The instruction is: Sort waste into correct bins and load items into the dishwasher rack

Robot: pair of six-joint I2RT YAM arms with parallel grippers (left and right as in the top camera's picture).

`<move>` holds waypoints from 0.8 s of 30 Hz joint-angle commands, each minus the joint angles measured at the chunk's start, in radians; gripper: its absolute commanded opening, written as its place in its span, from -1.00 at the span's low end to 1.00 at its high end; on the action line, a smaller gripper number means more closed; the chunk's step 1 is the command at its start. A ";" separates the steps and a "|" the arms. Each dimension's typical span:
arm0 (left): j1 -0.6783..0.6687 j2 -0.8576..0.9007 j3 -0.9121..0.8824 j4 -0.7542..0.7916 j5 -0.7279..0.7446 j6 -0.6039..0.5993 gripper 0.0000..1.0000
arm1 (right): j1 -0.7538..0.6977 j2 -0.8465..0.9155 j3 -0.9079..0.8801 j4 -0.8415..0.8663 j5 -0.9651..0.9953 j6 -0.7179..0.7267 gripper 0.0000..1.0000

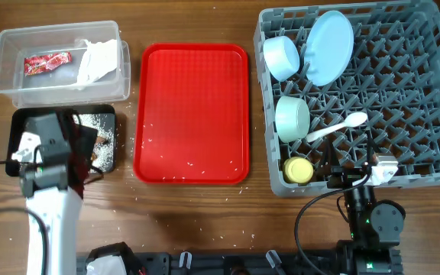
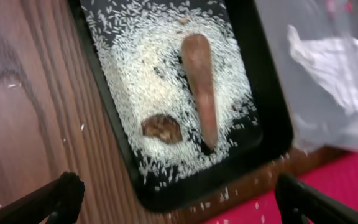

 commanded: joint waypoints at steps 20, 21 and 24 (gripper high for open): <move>-0.174 -1.088 -0.726 0.786 0.441 0.779 1.00 | 0.002 -0.013 -0.002 0.003 0.002 0.011 1.00; -0.174 -1.087 -0.740 0.789 0.441 0.779 1.00 | 0.002 -0.013 -0.002 0.003 0.002 0.011 0.99; -0.174 -1.087 -0.770 0.790 0.441 0.779 1.00 | 0.002 -0.013 -0.002 0.003 0.002 0.011 0.99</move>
